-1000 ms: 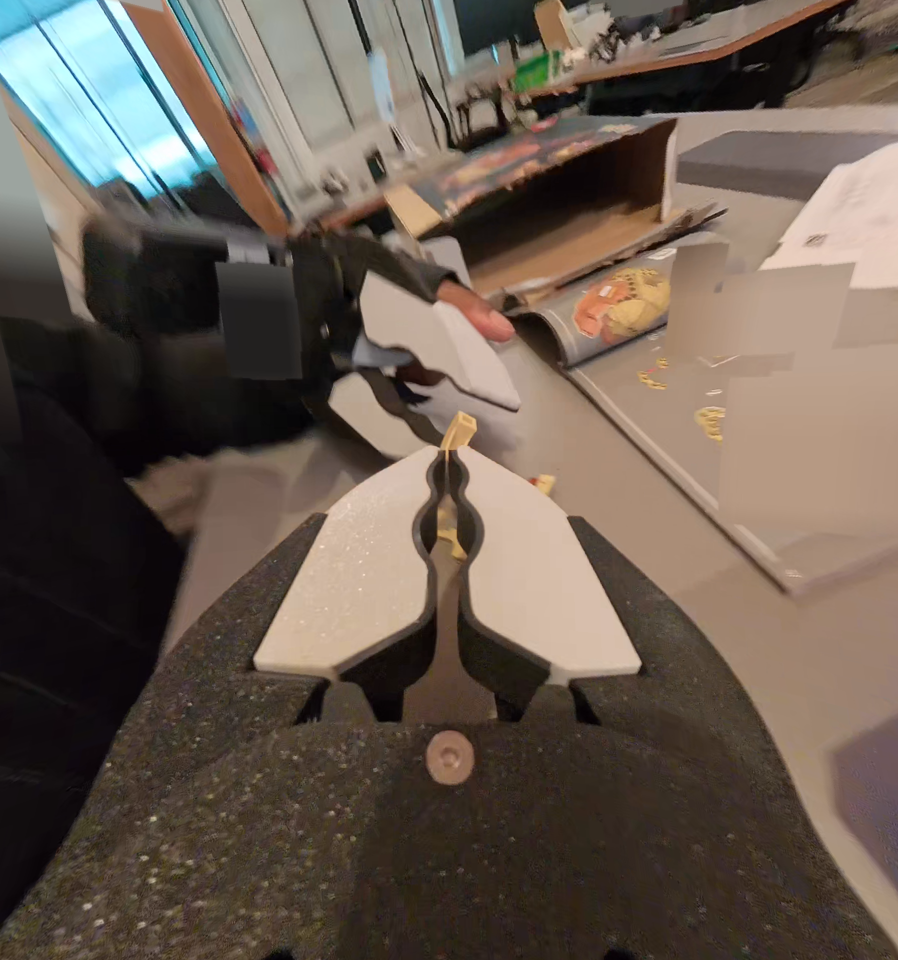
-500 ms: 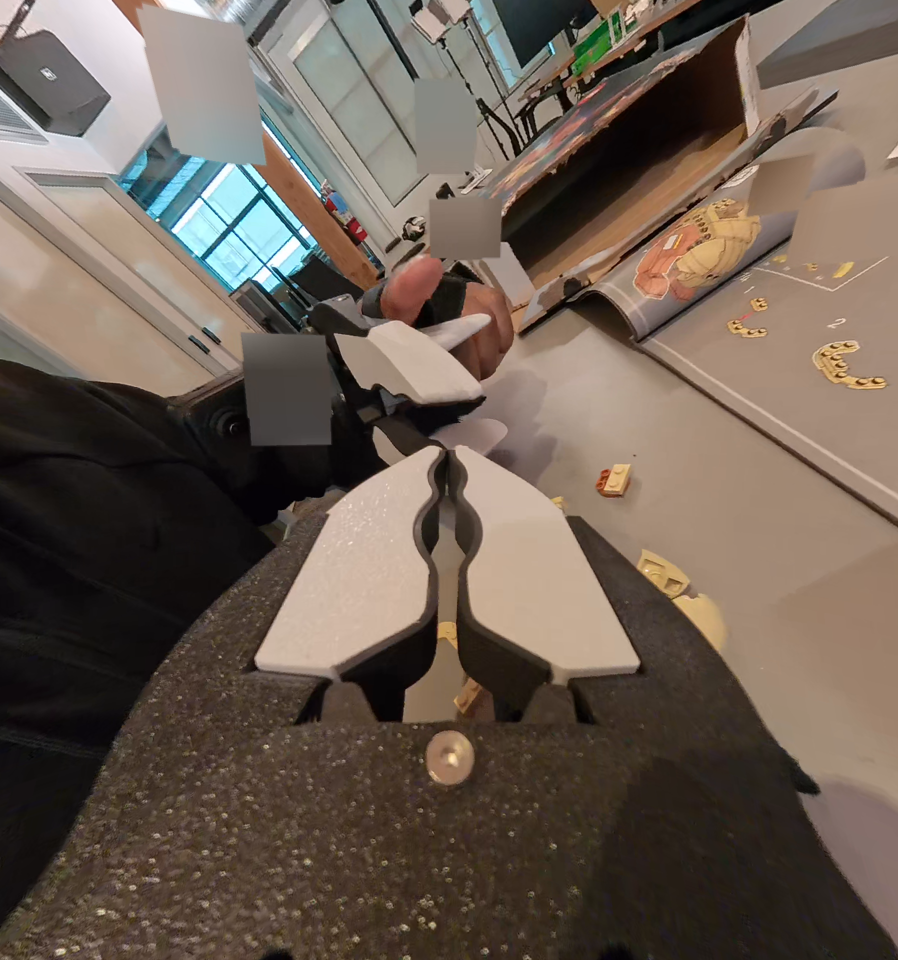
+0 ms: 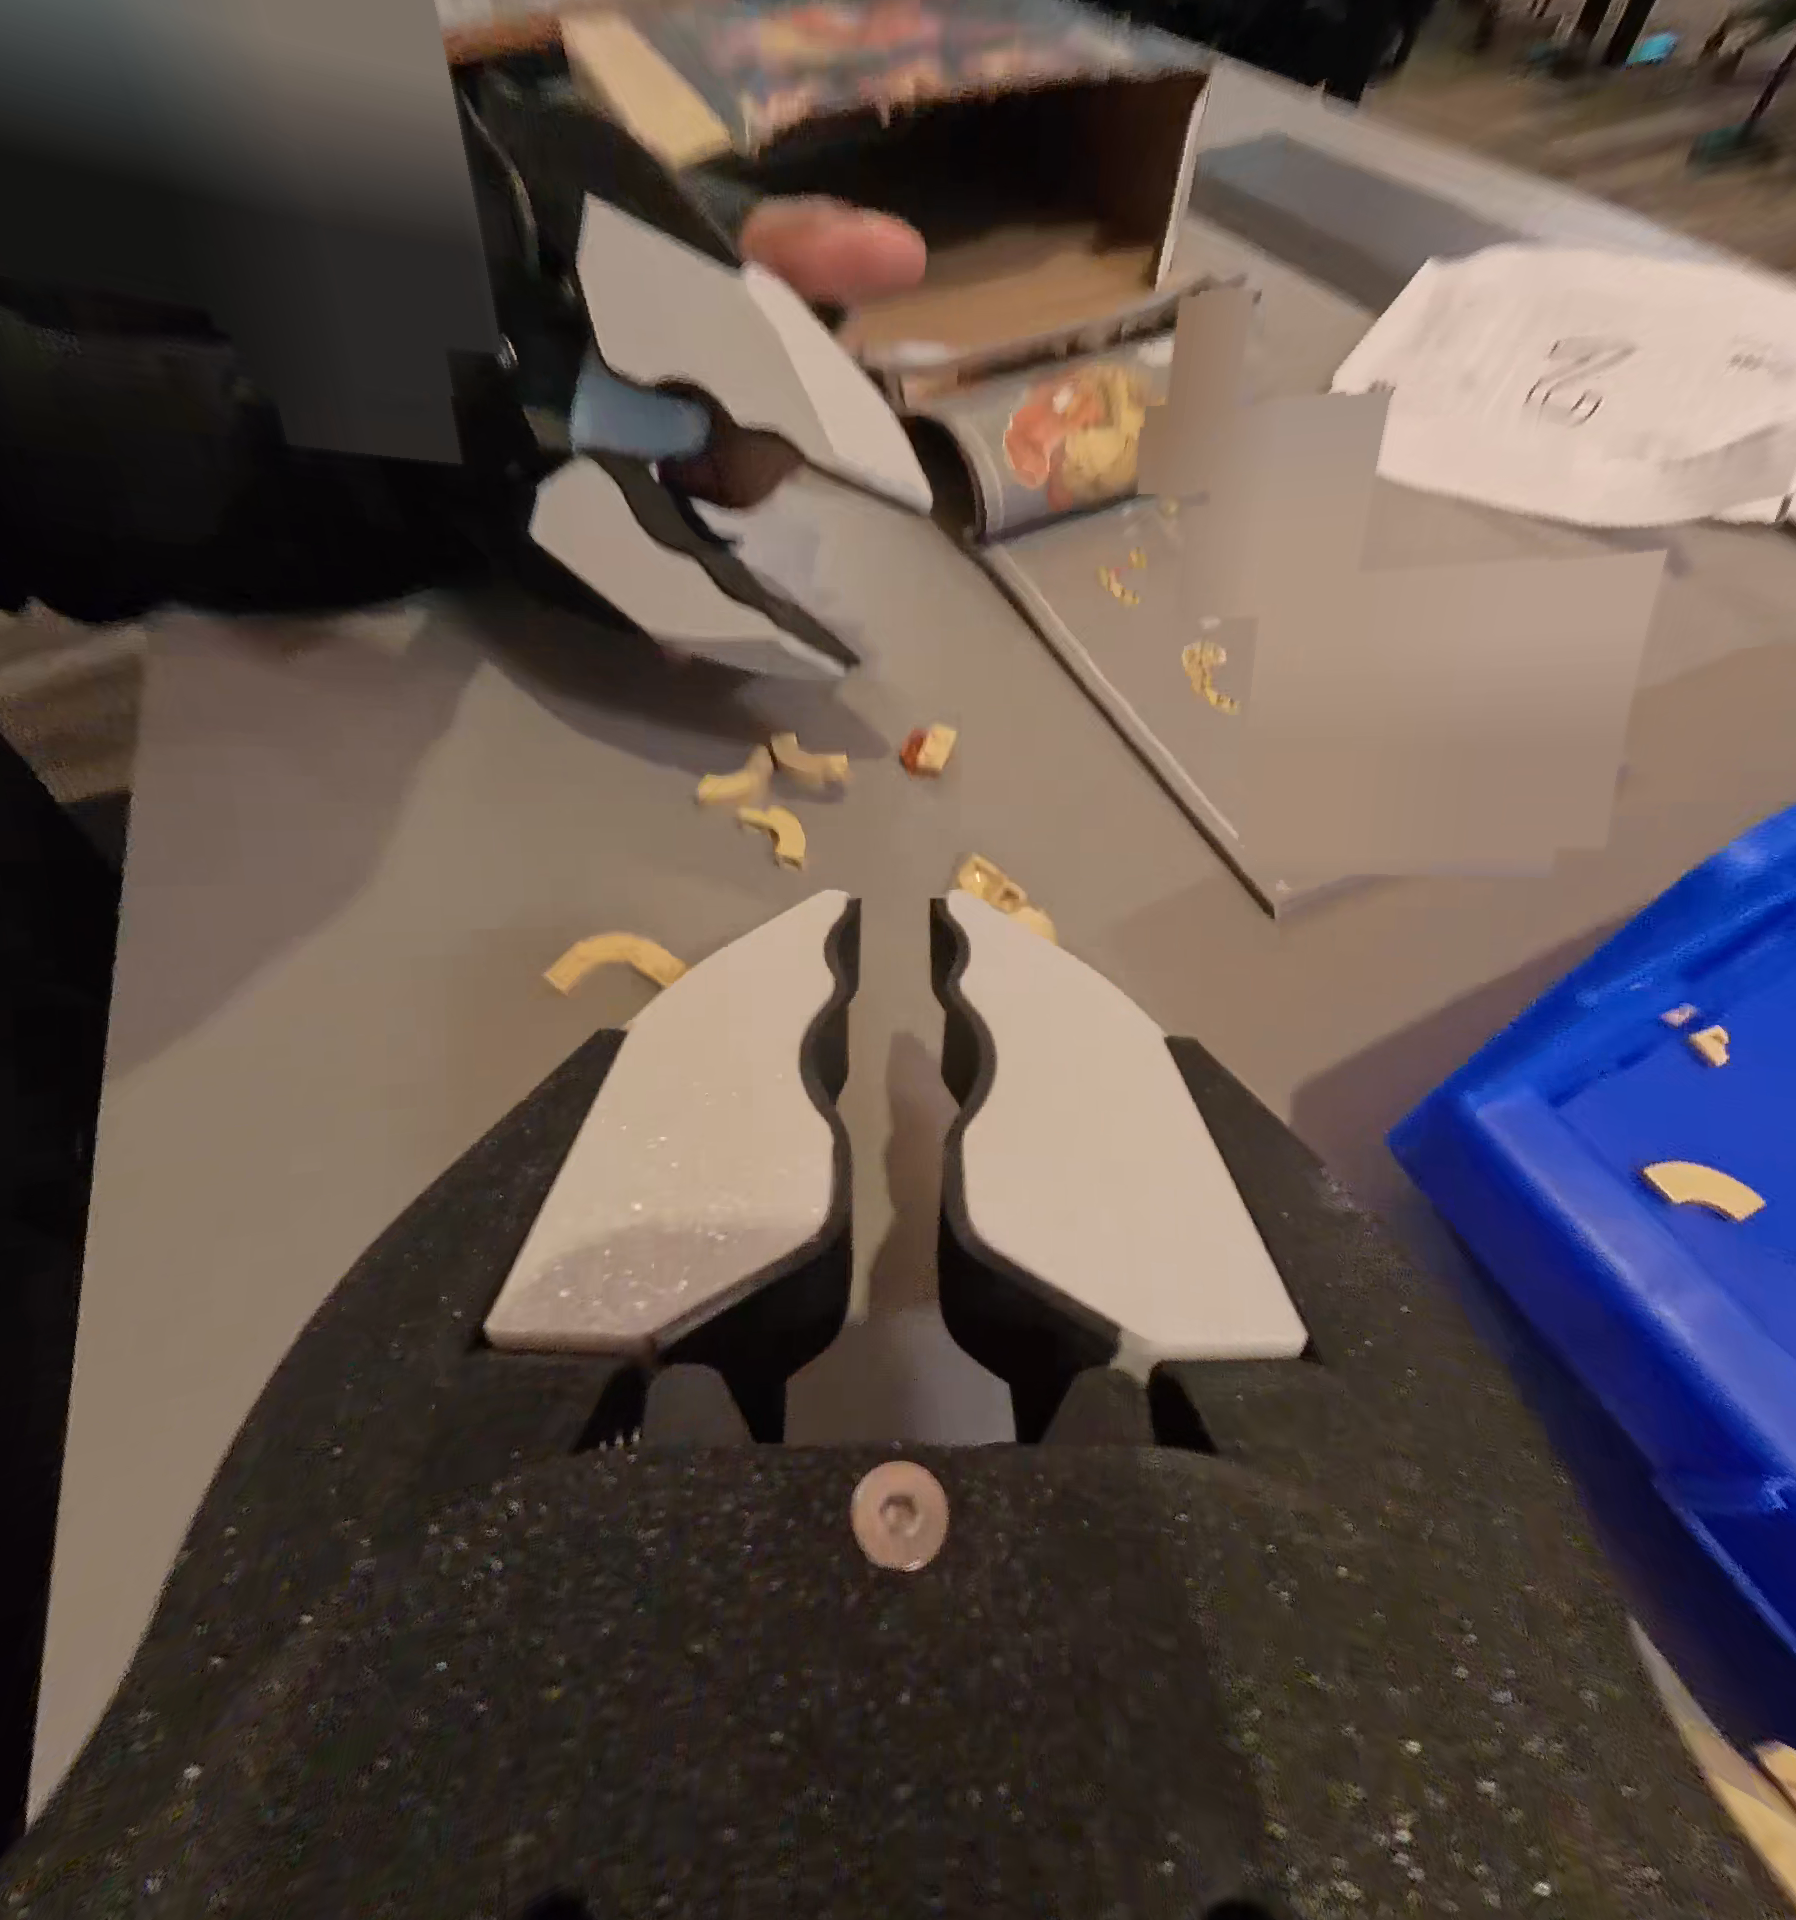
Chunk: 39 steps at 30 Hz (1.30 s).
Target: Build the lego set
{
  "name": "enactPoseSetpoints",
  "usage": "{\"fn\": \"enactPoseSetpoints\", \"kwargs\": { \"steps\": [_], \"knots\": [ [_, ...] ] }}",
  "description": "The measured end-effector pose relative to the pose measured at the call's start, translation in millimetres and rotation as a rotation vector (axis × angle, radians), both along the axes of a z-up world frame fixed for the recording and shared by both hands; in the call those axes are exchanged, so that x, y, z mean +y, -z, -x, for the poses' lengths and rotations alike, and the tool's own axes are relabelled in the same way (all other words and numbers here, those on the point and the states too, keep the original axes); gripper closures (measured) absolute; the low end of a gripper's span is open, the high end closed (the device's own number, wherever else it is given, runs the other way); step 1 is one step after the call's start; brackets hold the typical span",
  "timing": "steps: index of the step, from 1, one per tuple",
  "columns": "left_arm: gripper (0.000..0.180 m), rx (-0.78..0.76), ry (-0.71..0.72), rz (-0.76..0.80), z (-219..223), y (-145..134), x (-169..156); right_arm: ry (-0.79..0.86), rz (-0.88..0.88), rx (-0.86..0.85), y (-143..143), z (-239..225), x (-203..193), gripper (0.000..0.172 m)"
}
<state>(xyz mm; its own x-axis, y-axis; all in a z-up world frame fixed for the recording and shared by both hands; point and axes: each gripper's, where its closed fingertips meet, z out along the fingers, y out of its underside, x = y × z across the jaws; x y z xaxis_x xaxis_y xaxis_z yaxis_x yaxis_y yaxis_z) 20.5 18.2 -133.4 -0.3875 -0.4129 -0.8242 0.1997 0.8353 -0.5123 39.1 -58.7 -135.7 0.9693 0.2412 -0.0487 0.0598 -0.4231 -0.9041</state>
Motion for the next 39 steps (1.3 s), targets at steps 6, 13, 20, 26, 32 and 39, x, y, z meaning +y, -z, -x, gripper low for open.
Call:
{"fn": "enactPoseSetpoints", "kwargs": {
  "steps": [6,13,20,26,32,39],
  "knots": [
    [0.156,0.086,0.027,0.137,3,-1,-6,0.072,-0.195,0.087,-33,-7,12,0.13],
    [0.16,0.102,0.027,0.157,5,-3,-8,0.056,-0.155,-0.167,-35,-12,2,0.104],
    [0.16,0.107,0.029,0.149,5,-2,-10,0.142,-0.025,-0.328,-12,-33,-10,0.156],
    [0.16,0.114,0.018,0.139,4,0,-8,0.065,0.019,-0.367,-3,-16,-22,0.17],
    [0.16,0.139,0.052,0.181,7,-1,-17,0.07,-0.221,-0.135,-37,2,-12,0.146],
    [0.161,0.314,0.272,0.416,30,-19,-76,0.015,-0.872,0.56,-142,13,-13,0.12]
  ]
}}
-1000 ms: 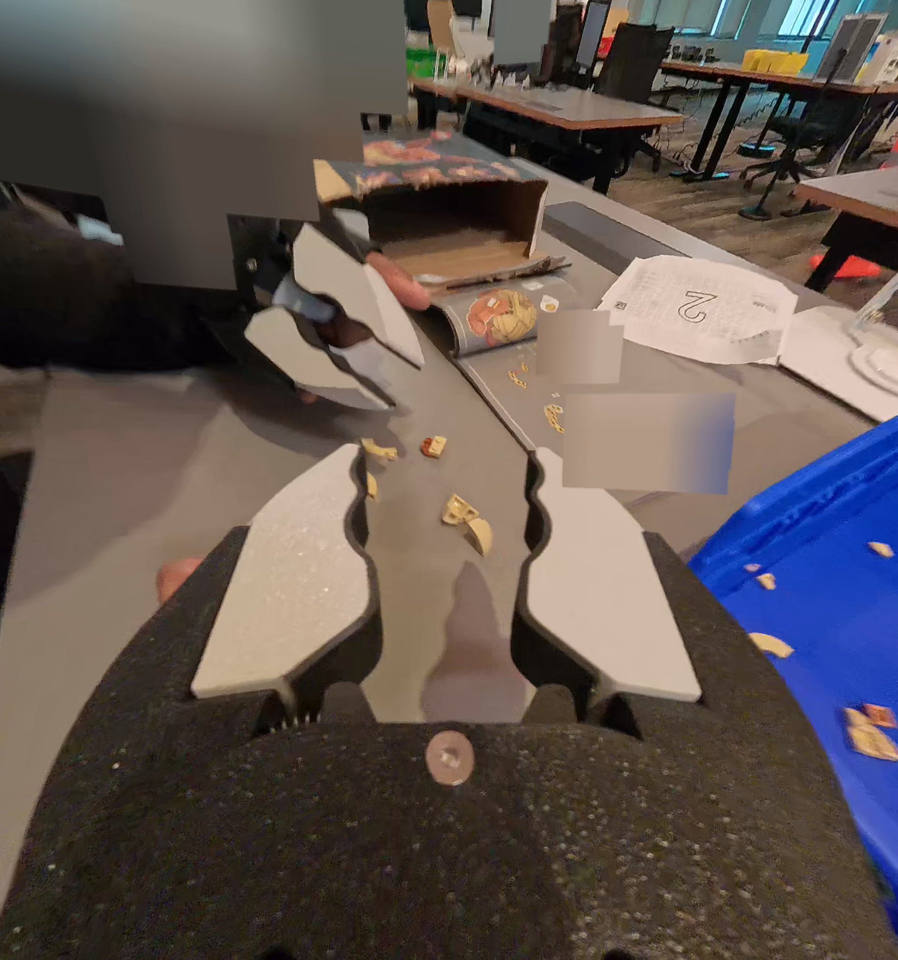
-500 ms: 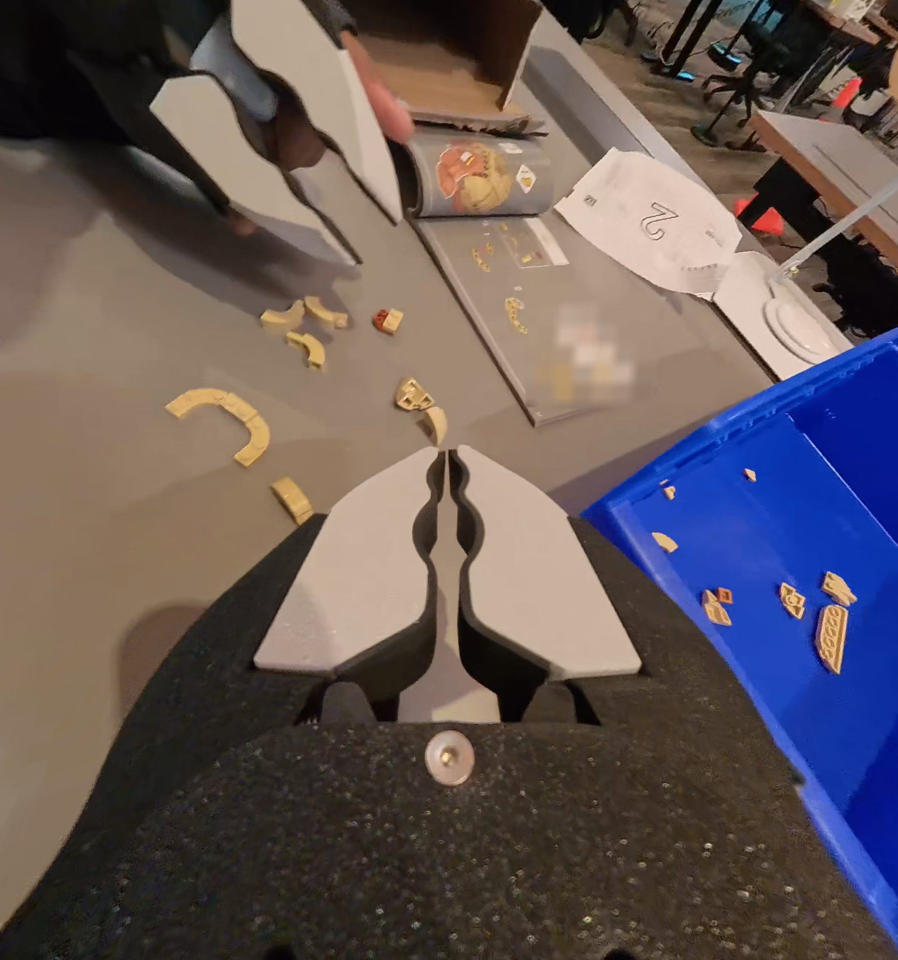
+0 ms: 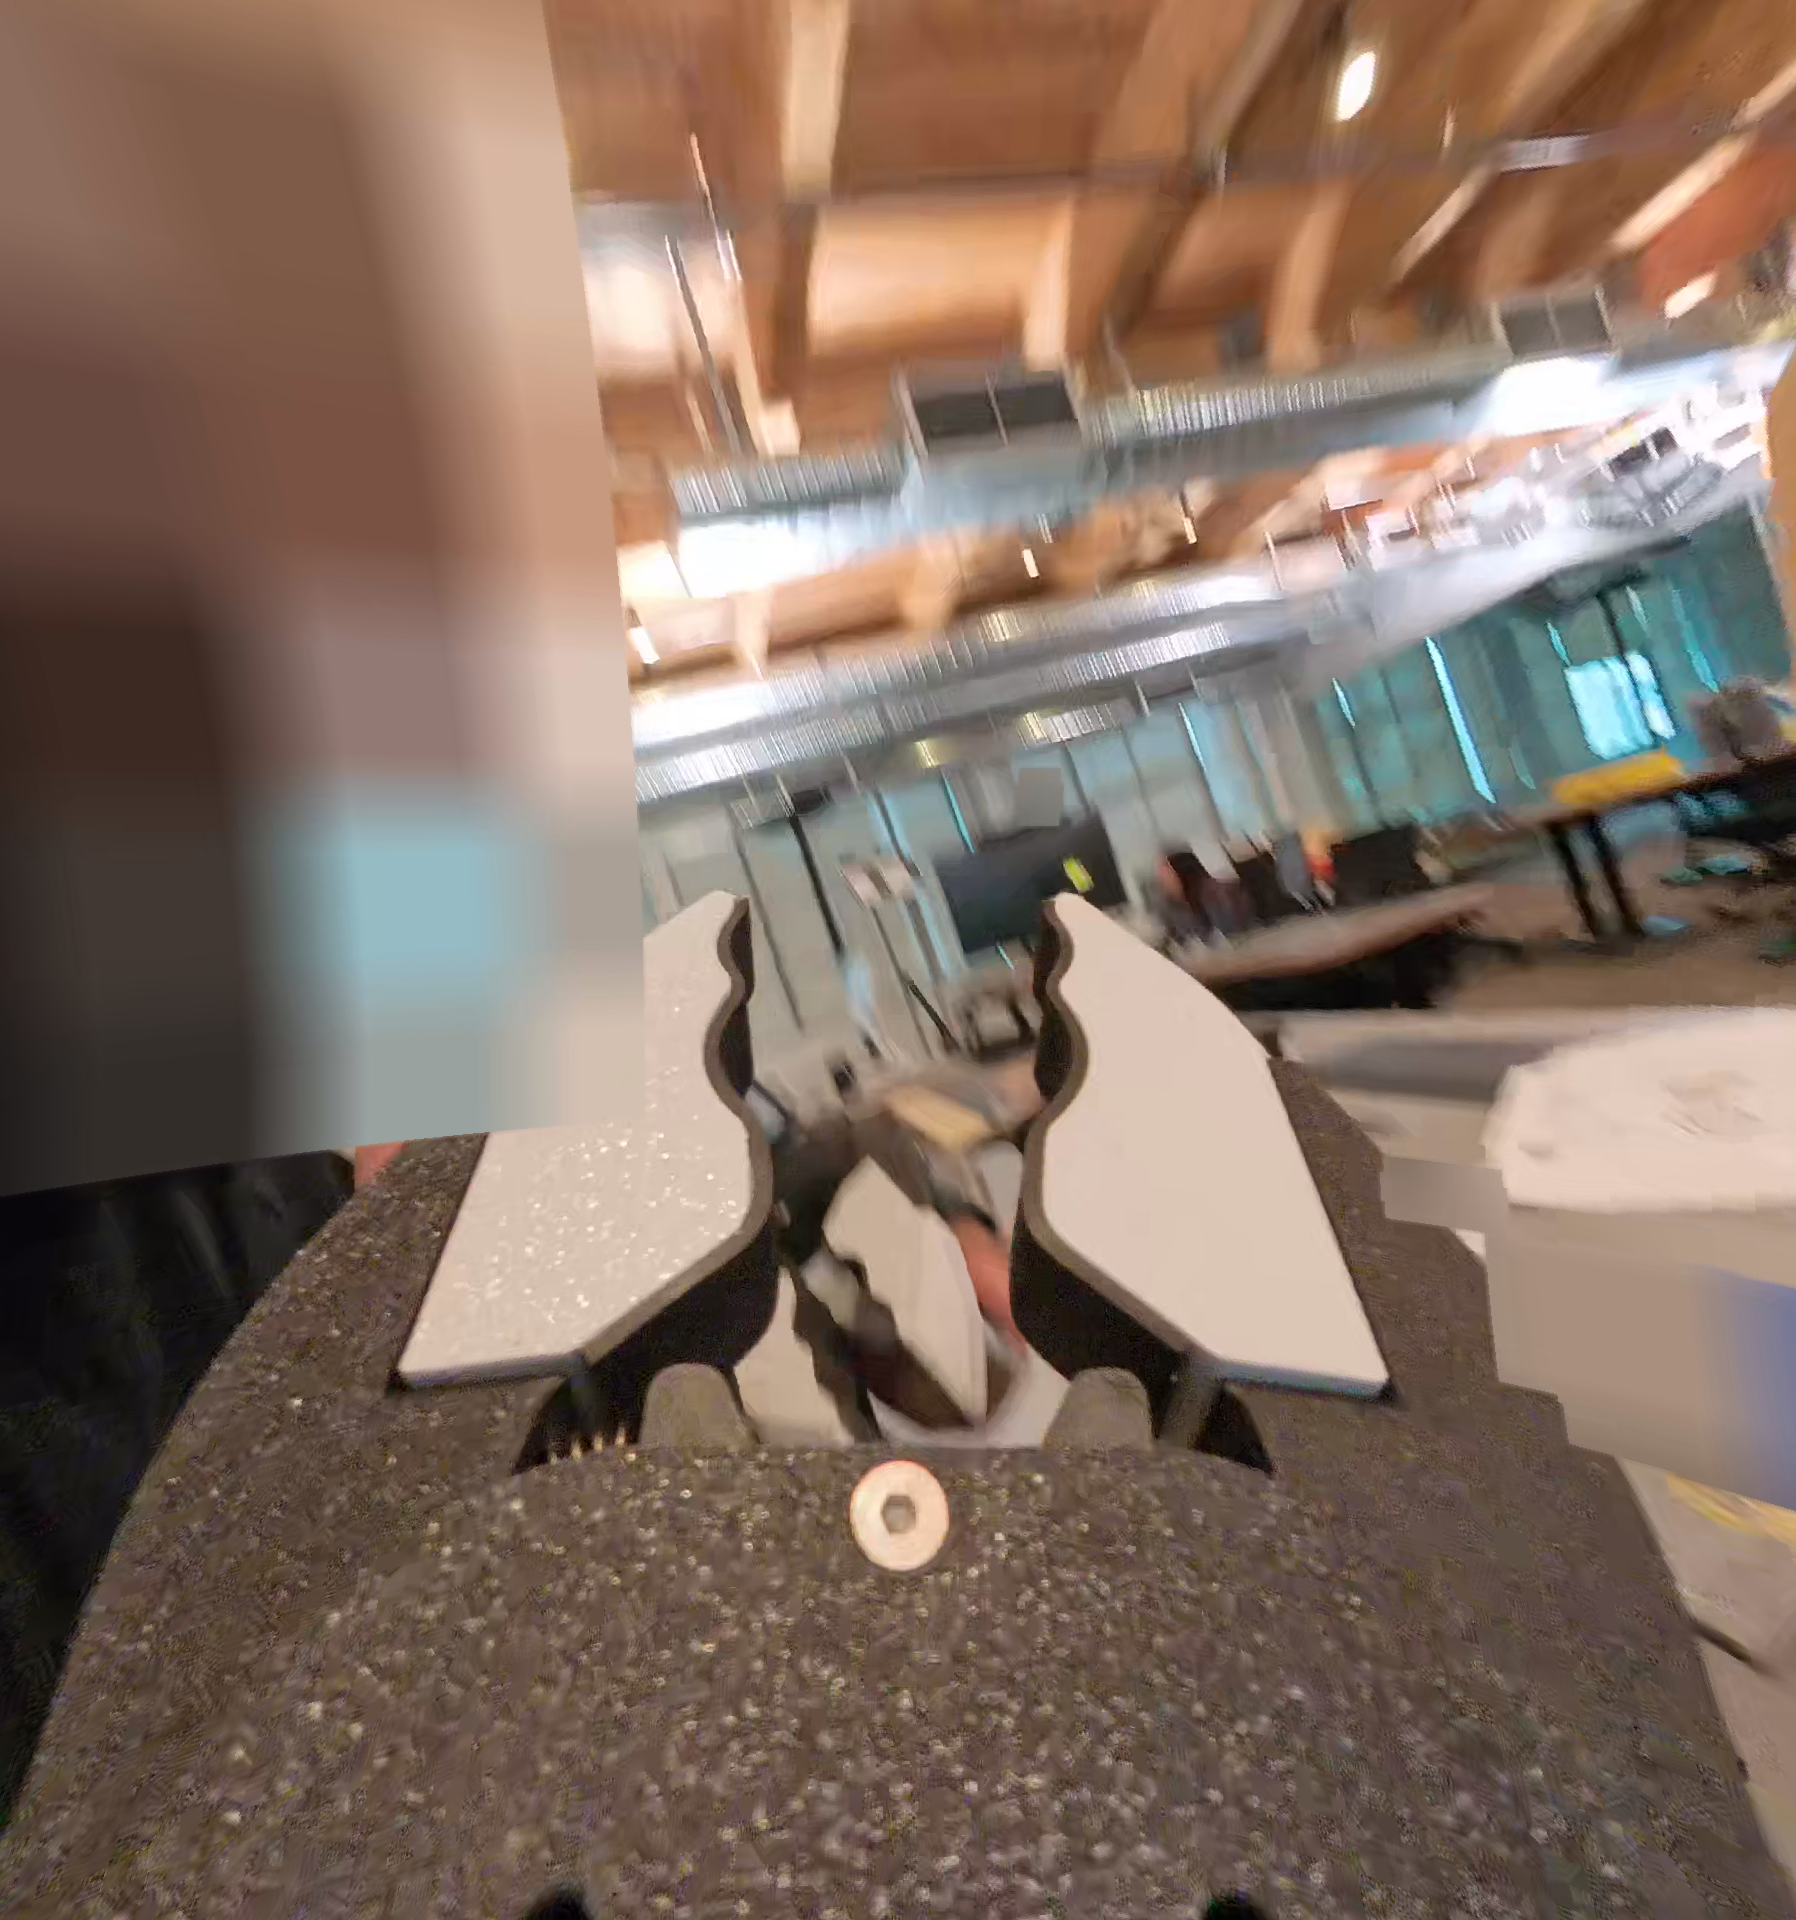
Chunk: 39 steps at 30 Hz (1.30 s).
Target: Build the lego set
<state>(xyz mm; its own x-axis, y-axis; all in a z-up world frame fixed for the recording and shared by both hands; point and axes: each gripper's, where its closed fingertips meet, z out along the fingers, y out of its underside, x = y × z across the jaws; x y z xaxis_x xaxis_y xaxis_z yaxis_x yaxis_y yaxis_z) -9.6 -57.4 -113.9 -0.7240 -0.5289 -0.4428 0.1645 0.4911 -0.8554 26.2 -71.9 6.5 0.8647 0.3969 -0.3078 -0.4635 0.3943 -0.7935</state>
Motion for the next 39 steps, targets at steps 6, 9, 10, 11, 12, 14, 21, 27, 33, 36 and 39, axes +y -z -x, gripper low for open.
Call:
{"fn": "enactPoseSetpoints", "kwargs": {
  "steps": [6,9,10,11,12,14,21,27,33,36,39],
  "knots": [
    [0.16,0.06,0.124,0.147,15,-14,-37,-0.106,-0.309,0.254,-25,4,-13,0.117],
    [0.16,0.094,0.169,0.216,21,-18,-43,-0.118,-0.369,0.273,-29,4,-22,0.116],
    [0.158,0.098,0.168,0.241,20,-20,-43,-0.125,-0.392,0.282,-31,3,-26,0.115],
    [0.155,0.101,0.167,0.258,19,-22,-43,-0.133,-0.412,0.289,-32,3,-29,0.115],
    [0.154,0.108,0.169,0.266,19,-23,-43,-0.141,-0.426,0.292,-33,4,-32,0.114],
    [0.153,0.126,0.188,0.272,21,-22,-45,-0.161,-0.464,0.305,-35,4,-38,0.112],
    [0.149,0.126,0.242,0.19,30,-5,-54,-0.201,-0.549,0.355,-40,0,-50,0.113],
    [0.168,0.187,0.296,0.25,38,-7,-57,-0.24,-0.534,0.389,-42,4,-46,0.113],
    [0.173,0.3,0.355,0.407,45,-19,-64,-0.284,-0.529,0.393,-55,10,-47,0.117],
    [0.174,0.314,0.384,0.447,48,-26,-69,-0.314,-0.512,0.351,-63,20,-49,0.118],
    [0.16,0.226,0.311,0.31,40,-16,-67,-0.216,-0.475,0.219,-58,22,-51,0.118]
  ]
}}
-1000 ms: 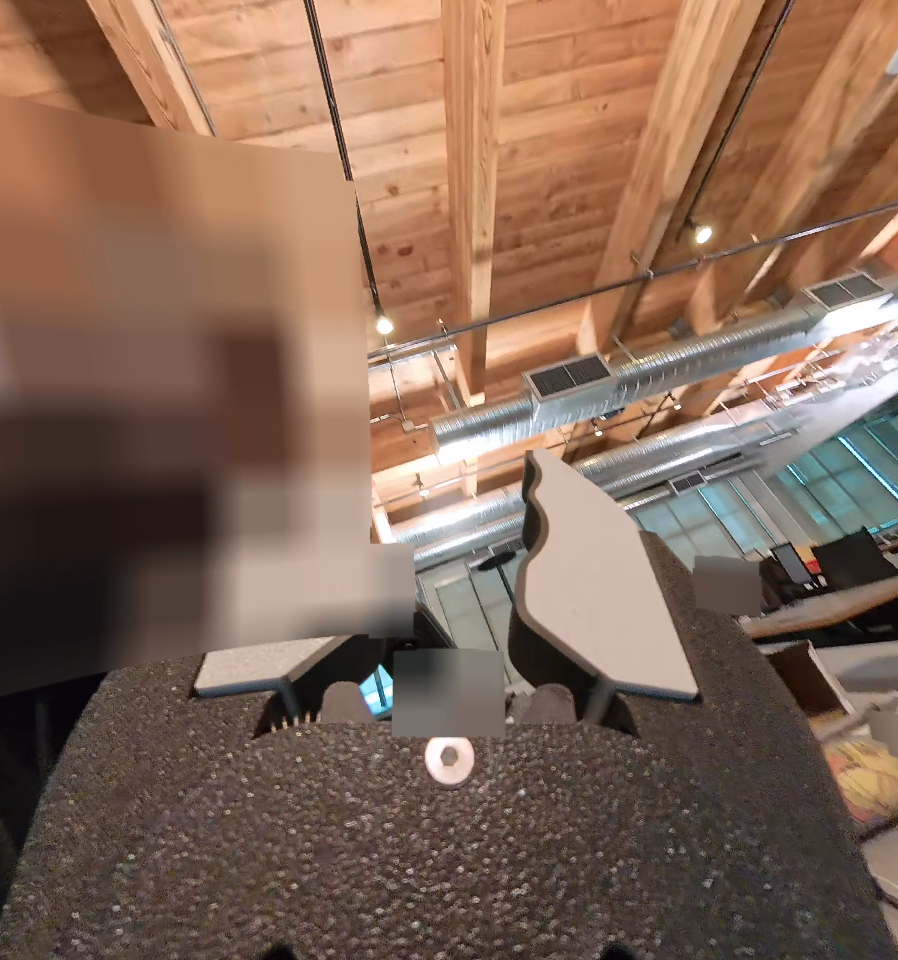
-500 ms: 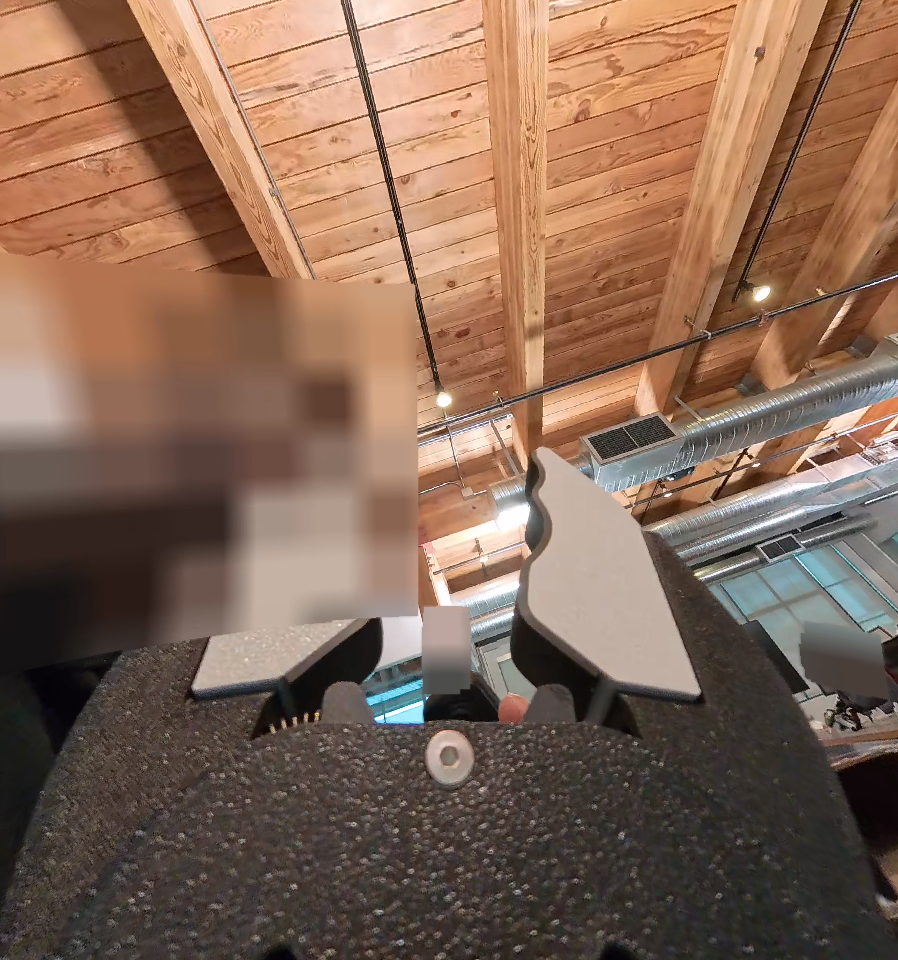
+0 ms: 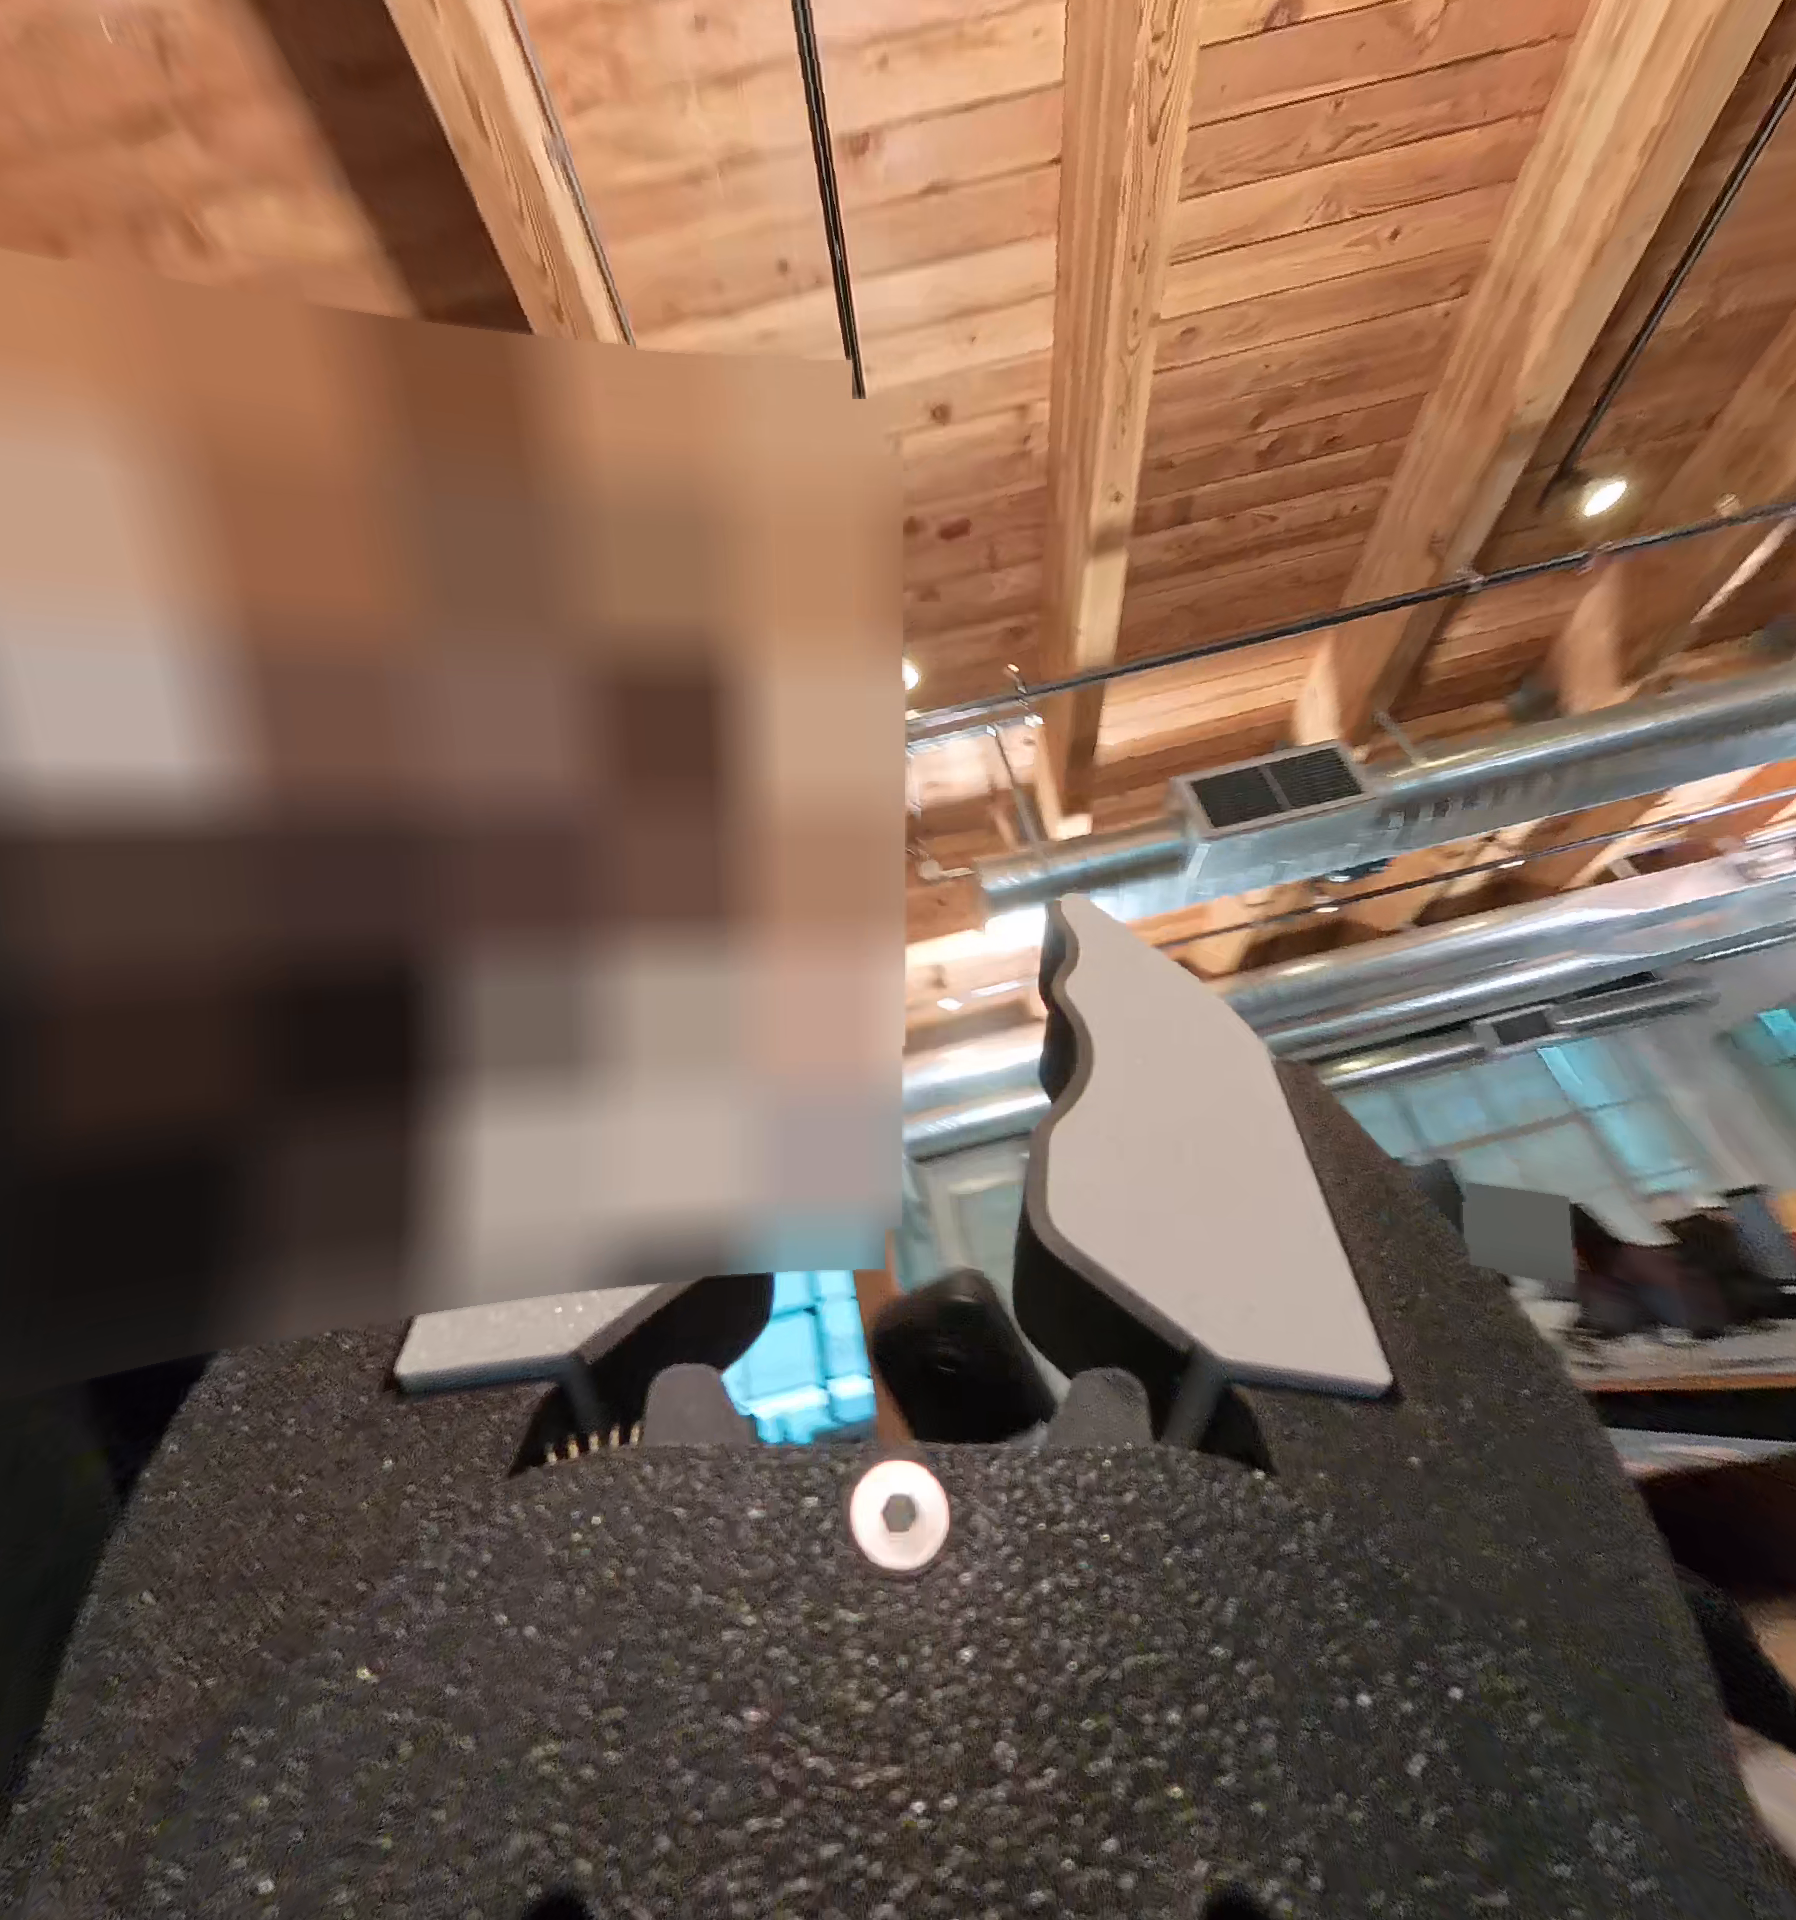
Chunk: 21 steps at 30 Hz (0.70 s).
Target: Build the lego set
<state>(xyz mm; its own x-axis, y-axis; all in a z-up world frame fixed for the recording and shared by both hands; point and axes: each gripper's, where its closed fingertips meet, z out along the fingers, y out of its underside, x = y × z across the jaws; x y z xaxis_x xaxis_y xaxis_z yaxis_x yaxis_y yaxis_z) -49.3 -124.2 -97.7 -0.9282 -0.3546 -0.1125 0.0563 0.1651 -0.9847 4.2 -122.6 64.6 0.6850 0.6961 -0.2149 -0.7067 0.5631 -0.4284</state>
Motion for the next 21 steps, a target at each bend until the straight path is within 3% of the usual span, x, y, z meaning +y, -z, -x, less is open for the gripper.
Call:
{"fn": "enactPoseSetpoints", "kwargs": {
  "steps": [2,6,8,11,15,21],
  "knots": [
    [0.153,-0.069,-0.095,-0.098,-14,7,9,0.085,0.054,-0.061,8,-6,-2,0.122],
    [0.156,-0.077,-0.21,-0.094,-30,6,42,0.155,0.307,-0.235,37,-11,4,0.126],
    [0.158,-0.062,-0.249,-0.114,-36,11,60,0.244,0.539,-0.435,69,-6,15,0.136],
    [0.159,-0.044,-0.289,-0.186,-42,24,79,0.345,0.965,-0.776,138,-5,30,0.146],
    [0.16,-0.047,-0.304,-0.244,-45,31,85,0.249,1.254,-1.004,201,-2,35,0.154],
    [0.16,-0.057,-0.289,-0.304,-42,39,83,0.082,1.467,-1.168,246,-4,37,0.148]
  ]
}}
